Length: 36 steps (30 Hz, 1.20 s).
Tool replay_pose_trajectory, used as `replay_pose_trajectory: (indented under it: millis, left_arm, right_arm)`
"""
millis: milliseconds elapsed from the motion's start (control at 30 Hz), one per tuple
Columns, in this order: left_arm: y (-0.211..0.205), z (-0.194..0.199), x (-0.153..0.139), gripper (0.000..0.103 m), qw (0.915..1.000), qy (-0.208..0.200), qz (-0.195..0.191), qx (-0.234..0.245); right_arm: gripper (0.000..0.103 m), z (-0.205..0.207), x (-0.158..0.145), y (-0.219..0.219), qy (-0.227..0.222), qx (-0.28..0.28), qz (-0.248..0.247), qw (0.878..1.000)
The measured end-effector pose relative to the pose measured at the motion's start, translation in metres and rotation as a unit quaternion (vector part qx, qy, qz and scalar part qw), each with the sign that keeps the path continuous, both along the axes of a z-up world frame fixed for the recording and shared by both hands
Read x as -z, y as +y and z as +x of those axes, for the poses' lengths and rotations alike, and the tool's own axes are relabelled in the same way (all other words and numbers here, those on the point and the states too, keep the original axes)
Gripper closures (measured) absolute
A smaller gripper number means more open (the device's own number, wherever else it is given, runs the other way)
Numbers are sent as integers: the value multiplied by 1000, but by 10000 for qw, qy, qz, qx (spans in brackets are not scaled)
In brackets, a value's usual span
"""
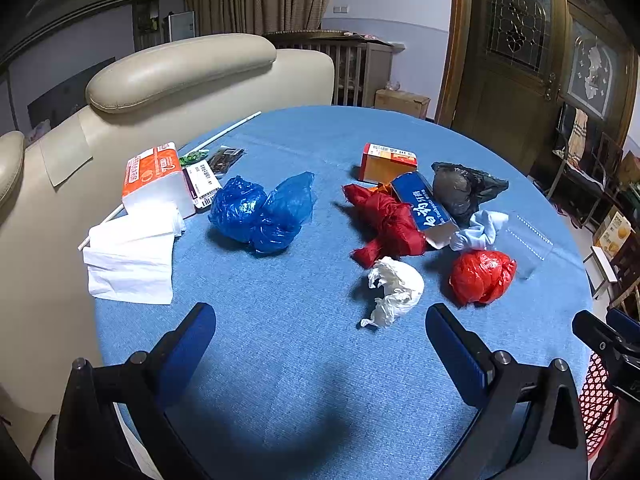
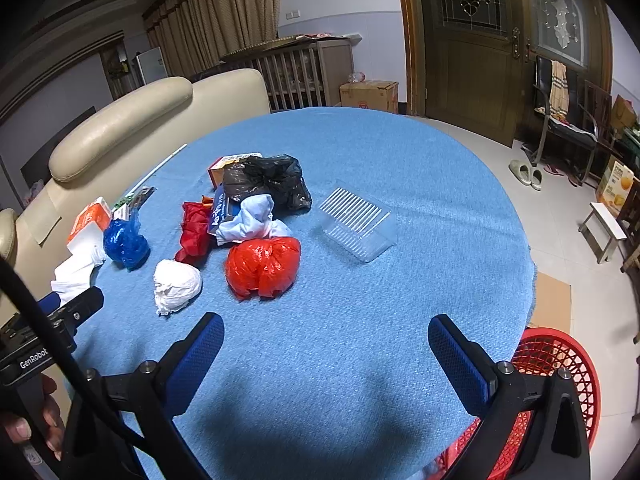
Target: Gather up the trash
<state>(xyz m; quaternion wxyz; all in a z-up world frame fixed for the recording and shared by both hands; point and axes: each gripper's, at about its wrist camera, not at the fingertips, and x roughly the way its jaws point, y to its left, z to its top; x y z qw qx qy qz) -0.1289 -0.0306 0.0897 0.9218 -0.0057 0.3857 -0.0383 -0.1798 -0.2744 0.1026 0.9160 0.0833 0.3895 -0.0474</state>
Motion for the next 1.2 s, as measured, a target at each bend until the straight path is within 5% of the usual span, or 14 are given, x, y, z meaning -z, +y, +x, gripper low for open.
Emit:
replay_pose_trajectory:
  millis: [500, 1000, 1033, 1067, 1100, 1200]
  left_arm:
    - [30, -10, 11, 0, 9998, -49, -67, -177]
    - [36, 12, 28, 0, 9997, 185, -133, -93]
    - [33, 15, 29, 0, 9997, 201, -135, -53]
    - [30, 18, 30, 0, 9997, 222, -124, -14]
    - [26, 20, 30, 0, 9997, 235, -107, 24]
    - [16, 26, 29, 0, 9997, 209, -78, 111]
  right_arm:
    - [0, 10, 8, 7, 141, -188, 41, 9997]
    - [1, 119, 54, 40, 678, -494, -17, 9965]
    - [7, 123, 56, 42, 689, -520, -47, 9963]
    - [28, 125, 58, 44, 726, -601, -37, 9955]
    - [34, 127, 60, 44, 786, -691, 68, 9945]
    - [34, 121, 58, 40, 747, -770, 148, 9941]
